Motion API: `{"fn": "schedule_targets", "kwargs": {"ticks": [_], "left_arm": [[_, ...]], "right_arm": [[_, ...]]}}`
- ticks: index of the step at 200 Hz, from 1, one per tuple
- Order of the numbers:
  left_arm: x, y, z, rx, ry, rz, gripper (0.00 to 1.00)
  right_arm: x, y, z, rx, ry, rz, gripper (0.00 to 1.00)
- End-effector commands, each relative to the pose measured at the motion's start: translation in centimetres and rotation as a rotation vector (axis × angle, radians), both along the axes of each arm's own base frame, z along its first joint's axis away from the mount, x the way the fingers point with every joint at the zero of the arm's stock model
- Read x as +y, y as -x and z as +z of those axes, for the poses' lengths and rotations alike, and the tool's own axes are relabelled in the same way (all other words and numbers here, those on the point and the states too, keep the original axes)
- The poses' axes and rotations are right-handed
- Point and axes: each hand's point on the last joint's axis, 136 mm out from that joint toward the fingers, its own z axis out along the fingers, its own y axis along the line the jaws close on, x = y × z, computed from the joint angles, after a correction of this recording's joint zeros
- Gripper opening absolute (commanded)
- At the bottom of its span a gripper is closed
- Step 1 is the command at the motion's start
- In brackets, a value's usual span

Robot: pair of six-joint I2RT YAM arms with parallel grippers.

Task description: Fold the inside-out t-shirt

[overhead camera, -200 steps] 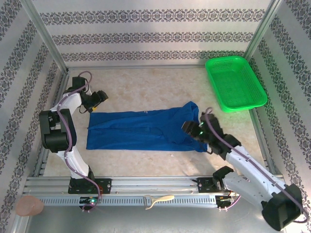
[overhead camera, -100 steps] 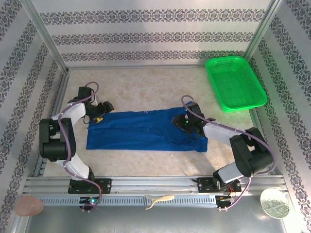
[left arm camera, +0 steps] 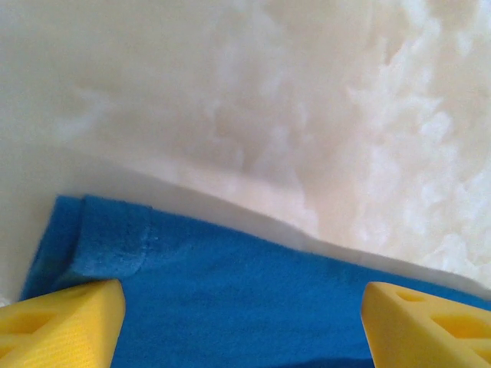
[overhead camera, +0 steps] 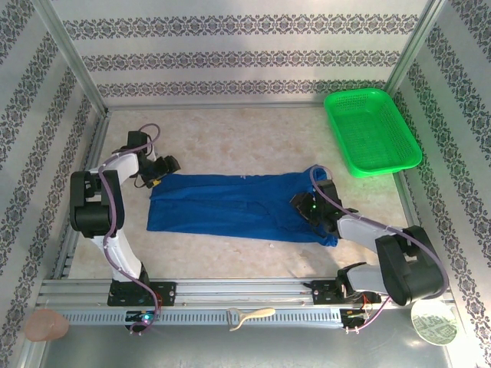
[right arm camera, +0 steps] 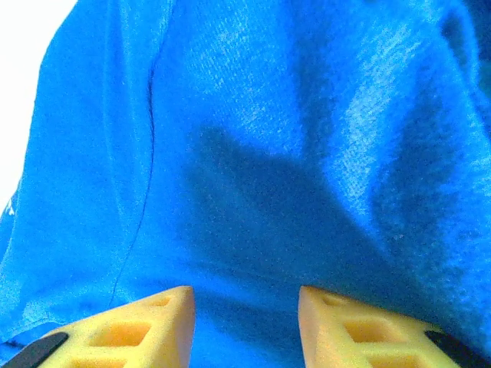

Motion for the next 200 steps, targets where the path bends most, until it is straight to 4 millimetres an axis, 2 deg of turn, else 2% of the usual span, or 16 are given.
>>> {"fn": "schedule_targets", "kwargs": {"ticks": [1, 19, 37, 45, 63, 83, 103, 117, 130, 145, 163, 179, 200], "left_arm": [[0.2, -1.3, 3.3, -0.082, -0.003, -0.018, 0.81], [-0.4, -1.4, 5.6, -0.14, 0.033, 0.001, 0.81], [-1.5, -1.3, 6.8, -0.182, 0.077, 0.009, 0.82], [-2.1, -1.1, 6.8, -0.191, 0.09, 0.007, 0.82], [-2.8, -0.7, 5.1, -0.172, 0.118, 0.01, 0.82], [-2.8, 0.0, 2.5, -0.122, 0.12, 0.024, 0.82], [-2.5, 0.7, 0.5, -0.088, 0.101, 0.036, 0.82], [-2.2, 1.0, -0.3, -0.071, 0.082, 0.039, 0.82], [-2.0, 1.3, -0.9, -0.06, 0.07, 0.042, 0.82], [-1.7, 1.5, -1.4, -0.048, 0.064, 0.047, 0.82], [-1.4, 1.8, -1.9, -0.037, 0.058, 0.055, 0.82], [-1.0, 1.8, -2.1, -0.035, 0.051, 0.062, 0.82], [-0.5, 1.4, -1.2, -0.061, 0.061, 0.066, 0.82]], "right_arm": [[0.2, -1.3, 2.9, -0.067, 0.001, 0.05, 0.43], [1.2, -2.6, 6.1, -0.141, -0.004, 0.124, 0.44], [2.4, -3.6, 8.7, -0.2, -0.032, 0.195, 0.44], [3.3, -3.9, 9.4, -0.212, -0.056, 0.23, 0.43], [5.4, -3.9, 9.9, -0.21, -0.085, 0.294, 0.42], [8.2, -2.8, 8.9, -0.185, -0.095, 0.351, 0.41], [10.7, -0.8, 6.5, -0.132, -0.109, 0.396, 0.4], [11.3, 0.6, 4.3, -0.09, -0.104, 0.396, 0.4], [11.0, 1.5, 2.4, -0.057, -0.104, 0.368, 0.4], [9.7, 2.2, 0.5, -0.029, -0.094, 0.314, 0.4], [8.2, 2.6, -0.8, -0.004, -0.079, 0.276, 0.4], [7.7, 2.5, -0.8, 0.002, -0.108, 0.268, 0.4], [7.2, 1.5, 2.0, -0.054, -0.164, 0.278, 0.41]]}}
